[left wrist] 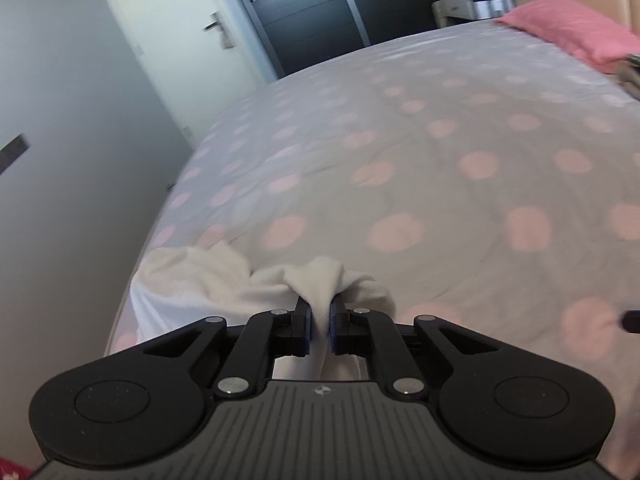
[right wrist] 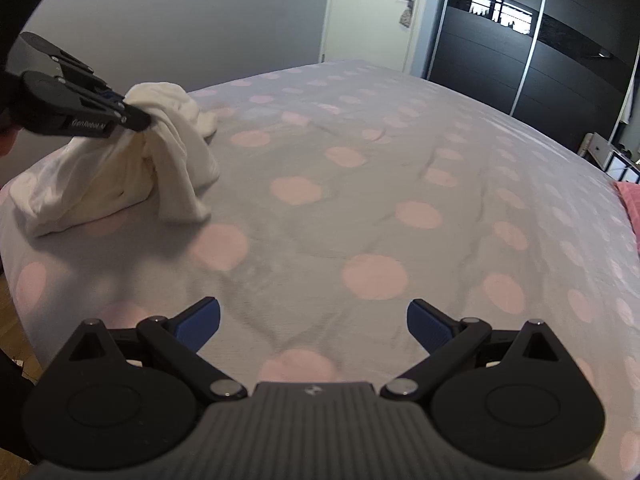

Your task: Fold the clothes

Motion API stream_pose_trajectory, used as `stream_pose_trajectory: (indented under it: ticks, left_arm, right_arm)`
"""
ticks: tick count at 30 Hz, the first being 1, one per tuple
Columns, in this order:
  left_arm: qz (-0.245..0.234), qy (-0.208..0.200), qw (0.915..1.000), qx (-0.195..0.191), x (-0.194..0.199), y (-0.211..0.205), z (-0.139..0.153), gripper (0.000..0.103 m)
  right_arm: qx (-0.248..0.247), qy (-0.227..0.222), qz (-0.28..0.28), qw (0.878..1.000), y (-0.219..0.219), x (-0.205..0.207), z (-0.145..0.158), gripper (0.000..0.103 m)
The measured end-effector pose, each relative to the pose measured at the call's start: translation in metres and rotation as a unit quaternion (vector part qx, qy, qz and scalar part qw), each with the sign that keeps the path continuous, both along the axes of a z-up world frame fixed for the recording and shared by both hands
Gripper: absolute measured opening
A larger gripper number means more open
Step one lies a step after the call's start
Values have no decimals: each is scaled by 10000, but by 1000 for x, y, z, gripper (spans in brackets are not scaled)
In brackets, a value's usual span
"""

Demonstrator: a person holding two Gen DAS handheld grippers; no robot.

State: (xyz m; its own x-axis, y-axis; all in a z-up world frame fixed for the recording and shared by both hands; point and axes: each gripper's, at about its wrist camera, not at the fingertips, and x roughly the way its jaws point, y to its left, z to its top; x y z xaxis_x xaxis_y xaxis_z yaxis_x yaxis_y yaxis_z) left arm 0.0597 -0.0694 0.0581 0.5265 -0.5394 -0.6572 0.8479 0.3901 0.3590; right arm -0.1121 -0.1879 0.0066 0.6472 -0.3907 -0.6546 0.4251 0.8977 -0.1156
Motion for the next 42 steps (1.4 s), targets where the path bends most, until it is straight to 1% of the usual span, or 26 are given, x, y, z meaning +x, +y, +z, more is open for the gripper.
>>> stream_pose_trajectory:
  ticks: [3, 6, 9, 11, 13, 15, 16, 17, 18, 20, 21, 22, 23, 25, 27, 29, 30, 31, 32, 34, 35, 37, 42]
  left_arm:
    - [-448, 165, 9988, -94, -32, -15, 1, 6]
    - [-908, 331, 9951, -193, -60, -30, 1, 6]
    - [-1461, 623, 9865, -404, -83, -45, 2, 6]
    - [-1844, 831, 9777, -565, -98, -52, 6, 6]
    - [-2111, 1008, 9707, -550, -113, -58, 6, 6]
    - [-2269, 1041, 9675, -409, -124, -63, 1, 6]
    - [-2320, 1053, 9664, -342, -127, -66, -3, 6]
    - [-2345, 1063, 9658, -288, -129, -68, -6, 6]
    - [-2370, 1080, 9652, -252, -131, -69, -9, 6]
    - [-2388, 1120, 9642, -258, -131, -69, -8, 7]
    - [-2391, 1126, 9641, -263, -132, -69, -8, 7]
    - [-2395, 1115, 9641, -262, -133, -70, -7, 7]
    - [-2399, 1104, 9641, -261, -134, -70, -6, 7]
    - [-2419, 1075, 9639, -292, -137, -72, -3, 7]
    - [-2485, 1016, 9623, -446, -143, -76, 3, 7]
    - [-2543, 1059, 9589, -677, -148, -81, 13, 7]
    - [-2575, 1101, 9566, -803, -150, -84, 18, 9]
    - [-2612, 1141, 9541, -922, -152, -88, 23, 13]
    - [-2640, 1164, 9523, -990, -153, -91, 27, 14]
    - [-2676, 1160, 9513, -1003, -154, -100, 31, 23]
    - [-2677, 1140, 9512, -1029, -153, -102, 32, 24]
    - [-2575, 1085, 9548, -1015, -148, -108, 32, 29]
    - [-2103, 1110, 9674, -876, -122, -122, 26, 32]
  right_arm:
    - [-32, -77, -127, 9999, -8, -15, 10, 101]
    - [-48, -121, -155, 9998, -13, -30, 18, 101]
    - [-86, -120, -74, 9999, -16, -45, 23, 101]
    - [-146, -101, 11, 9998, -17, -54, 24, 101]
    - [-212, -100, 88, 9997, -18, -64, 24, 101]
    - [-255, -133, 97, 9995, -19, -69, 24, 99]
    - [-271, -148, 95, 9995, -20, -71, 24, 90]
    - [-288, -162, 92, 9994, -21, -73, 24, 68]
    - [-304, -177, 90, 9993, -22, -75, 24, 60]
    - [-155, -225, 71, 9996, -27, -77, 24, 40]
    - [-84, -261, 67, 9996, -30, -77, 25, 33]
    - [-48, -275, 22, 9996, -32, -77, 26, 13]
    - [-38, -273, -51, 9996, -33, -78, 28, 4]
    - [-111, -352, -230, 9991, -39, -81, 37, 4]
    - [-270, -481, -388, 9977, -47, -87, 50, 3]
    - [-529, -614, -557, 9952, -56, -96, 67, 3]
    - [-710, -638, -691, 9930, -62, -101, 75, 3]
    - [-856, -644, -866, 9905, -70, -106, 82, 3]
    - [-978, -637, -1071, 9874, -80, -112, 89, 3]
    - [-794, -678, -1370, 9851, -105, -128, 100, 3]
    - [-806, -664, -1528, 9827, -116, -136, 103, 3]
    - [-1023, -581, -1830, 9761, -134, -146, 107, 3]
    - [-1315, -277, -2491, 9591, -184, -165, 106, 3]
